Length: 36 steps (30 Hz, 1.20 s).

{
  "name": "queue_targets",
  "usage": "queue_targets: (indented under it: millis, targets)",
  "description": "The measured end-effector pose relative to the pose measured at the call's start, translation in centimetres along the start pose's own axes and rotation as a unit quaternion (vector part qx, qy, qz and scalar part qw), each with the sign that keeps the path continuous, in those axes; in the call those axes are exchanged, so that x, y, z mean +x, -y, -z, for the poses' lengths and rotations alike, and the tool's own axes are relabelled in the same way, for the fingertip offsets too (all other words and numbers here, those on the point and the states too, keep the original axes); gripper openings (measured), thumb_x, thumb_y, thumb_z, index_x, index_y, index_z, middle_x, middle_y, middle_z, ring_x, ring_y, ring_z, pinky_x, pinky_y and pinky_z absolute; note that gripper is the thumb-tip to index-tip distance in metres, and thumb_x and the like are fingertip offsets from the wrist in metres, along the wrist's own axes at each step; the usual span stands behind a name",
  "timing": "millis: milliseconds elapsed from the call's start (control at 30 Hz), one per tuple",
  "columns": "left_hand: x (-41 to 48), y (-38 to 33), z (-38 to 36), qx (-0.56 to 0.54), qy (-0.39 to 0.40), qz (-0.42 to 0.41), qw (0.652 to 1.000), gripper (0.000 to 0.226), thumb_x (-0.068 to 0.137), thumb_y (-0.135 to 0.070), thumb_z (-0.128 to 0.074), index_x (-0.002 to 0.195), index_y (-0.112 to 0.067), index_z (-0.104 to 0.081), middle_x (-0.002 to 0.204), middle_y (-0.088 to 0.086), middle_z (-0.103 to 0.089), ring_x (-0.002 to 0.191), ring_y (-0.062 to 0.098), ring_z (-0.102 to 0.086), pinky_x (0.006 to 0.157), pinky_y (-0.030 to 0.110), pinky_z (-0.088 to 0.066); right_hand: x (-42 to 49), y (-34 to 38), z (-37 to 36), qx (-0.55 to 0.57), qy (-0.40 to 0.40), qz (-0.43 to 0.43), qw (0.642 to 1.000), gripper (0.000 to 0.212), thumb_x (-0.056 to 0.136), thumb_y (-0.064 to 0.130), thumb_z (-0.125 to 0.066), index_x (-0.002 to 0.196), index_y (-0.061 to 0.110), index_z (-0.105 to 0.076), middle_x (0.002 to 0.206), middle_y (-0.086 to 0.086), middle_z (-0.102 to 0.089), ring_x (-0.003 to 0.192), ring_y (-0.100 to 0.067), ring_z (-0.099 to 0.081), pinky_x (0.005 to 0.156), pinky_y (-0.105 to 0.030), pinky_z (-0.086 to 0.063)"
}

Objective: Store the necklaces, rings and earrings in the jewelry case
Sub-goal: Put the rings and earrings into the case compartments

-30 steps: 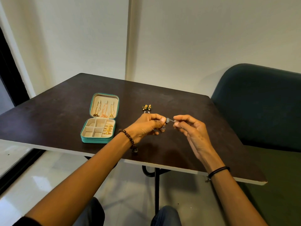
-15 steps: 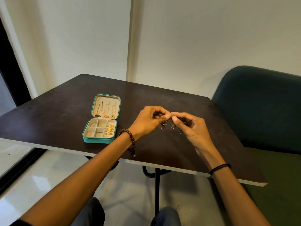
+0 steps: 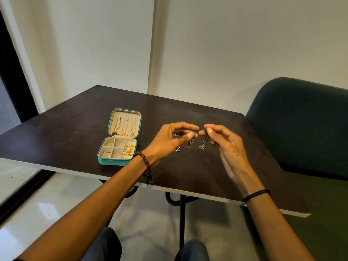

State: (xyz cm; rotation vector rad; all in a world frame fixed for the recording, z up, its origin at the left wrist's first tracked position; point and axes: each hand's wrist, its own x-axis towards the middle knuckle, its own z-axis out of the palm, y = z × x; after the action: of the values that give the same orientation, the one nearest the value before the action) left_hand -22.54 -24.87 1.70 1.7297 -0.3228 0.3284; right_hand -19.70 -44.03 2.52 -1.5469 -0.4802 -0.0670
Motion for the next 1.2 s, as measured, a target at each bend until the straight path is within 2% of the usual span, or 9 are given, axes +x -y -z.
queue_targets:
  millis: [100, 300, 433, 600, 733, 833, 967, 1067, 1200]
  targets:
    - [-0.1, 0.2, 0.0, 0.004, -0.002, 0.008, 1.000, 0.023, 0.094, -0.015, -0.064, 0.115, -0.013, -0.071, 0.104, -0.001, -0.074, 0.095, -0.005, -0.064, 0.078, 0.007, -0.048, 0.2, 0.0, -0.2, 0.007, -0.008, -0.018, 1.000, 0.020, 0.096, 0.020, -0.064, 0.113, 0.011, -0.072, 0.094, 0.006, -0.078, 0.100, -0.002, -0.068, 0.095, -0.032, -0.048]
    - [0.2, 0.3, -0.4, -0.055, -0.057, 0.030, 0.996, 0.019, 0.090, -0.016, -0.069, 0.106, -0.009, -0.074, 0.092, 0.002, -0.074, 0.085, 0.005, -0.069, 0.076, 0.014, -0.052, 0.7, 0.0, -0.2, 0.053, -0.018, -0.055, 0.997, 0.013, 0.096, 0.017, -0.063, 0.100, 0.012, -0.074, 0.090, 0.004, -0.074, 0.091, -0.005, -0.067, 0.085, -0.027, -0.050]
    - [0.4, 0.2, -0.3, -0.067, -0.070, 0.040, 0.995, 0.026, 0.086, -0.016, -0.074, 0.111, -0.012, -0.071, 0.089, 0.005, -0.076, 0.087, 0.009, -0.071, 0.076, 0.015, -0.053, 0.8, 0.1, -0.1, 0.065, -0.015, -0.059, 0.996, 0.012, 0.097, 0.016, -0.061, 0.100, 0.012, -0.071, 0.095, -0.002, -0.072, 0.097, -0.013, -0.067, 0.092, -0.037, -0.050]
    - [0.3, 0.2, -0.2, -0.092, -0.058, 0.048, 0.993, 0.034, 0.086, -0.013, -0.074, 0.119, -0.011, -0.067, 0.097, 0.010, -0.075, 0.092, 0.023, -0.073, 0.086, 0.027, -0.057, 0.6, 0.5, -0.1, 0.048, 0.005, -0.054, 0.997, 0.013, 0.100, 0.019, -0.057, 0.106, 0.012, -0.066, 0.106, -0.009, -0.077, 0.109, -0.021, -0.069, 0.091, -0.033, -0.052]
    - [0.1, 0.2, -0.2, -0.088, -0.050, 0.054, 0.993, 0.032, 0.086, -0.012, -0.074, 0.118, -0.011, -0.069, 0.103, 0.009, -0.075, 0.093, 0.023, -0.073, 0.083, 0.026, -0.058, 0.5, 0.4, -0.2, 0.030, -0.004, -0.054, 0.998, 0.011, 0.097, 0.020, -0.063, 0.103, 0.017, -0.072, 0.104, -0.005, -0.075, 0.104, -0.018, -0.068, 0.088, -0.033, -0.052]
    - [-0.1, 0.2, -0.4, -0.086, -0.048, 0.057, 0.994, 0.031, 0.085, -0.011, -0.074, 0.116, -0.011, -0.071, 0.102, 0.009, -0.075, 0.096, 0.023, -0.072, 0.085, 0.027, -0.058, 0.5, 0.3, -0.3, 0.014, 0.003, -0.049, 0.999, 0.016, 0.097, 0.020, -0.063, 0.111, 0.017, -0.072, 0.103, 0.001, -0.076, 0.104, -0.015, -0.068, 0.089, -0.031, -0.054]
    - [-0.1, -0.2, -0.3, -0.101, -0.062, 0.065, 0.991, 0.028, 0.086, -0.008, -0.072, 0.114, -0.009, -0.073, 0.102, 0.006, -0.076, 0.097, 0.014, -0.072, 0.080, 0.016, -0.054, 0.5, 0.6, -0.4, 0.007, 0.008, -0.045, 0.999, 0.017, 0.097, 0.021, -0.063, 0.110, 0.017, -0.074, 0.103, 0.004, -0.076, 0.102, -0.011, -0.068, 0.093, -0.033, -0.053]
    - [-0.1, -0.8, 0.0, -0.109, -0.076, 0.063, 0.989, 0.027, 0.086, -0.009, -0.072, 0.113, -0.008, -0.073, 0.103, 0.004, -0.076, 0.094, 0.007, -0.071, 0.077, 0.011, -0.051, 0.8, 0.9, -0.7, 0.002, 0.012, -0.041, 0.999, 0.015, 0.096, 0.024, -0.065, 0.106, 0.021, -0.075, 0.109, 0.000, -0.075, 0.111, -0.017, -0.066, 0.097, -0.035, -0.049]
    - [0.2, -1.3, 1.1, -0.118, -0.086, 0.052, 0.988, 0.028, 0.083, -0.011, -0.076, 0.111, -0.008, -0.074, 0.101, 0.004, -0.077, 0.100, 0.012, -0.071, 0.083, 0.016, -0.053, 1.0, 1.2, -1.3, 0.006, 0.023, -0.044, 0.999, 0.015, 0.096, 0.025, -0.064, 0.107, 0.023, -0.075, 0.108, -0.002, -0.076, 0.115, -0.020, -0.066, 0.102, -0.041, -0.045]
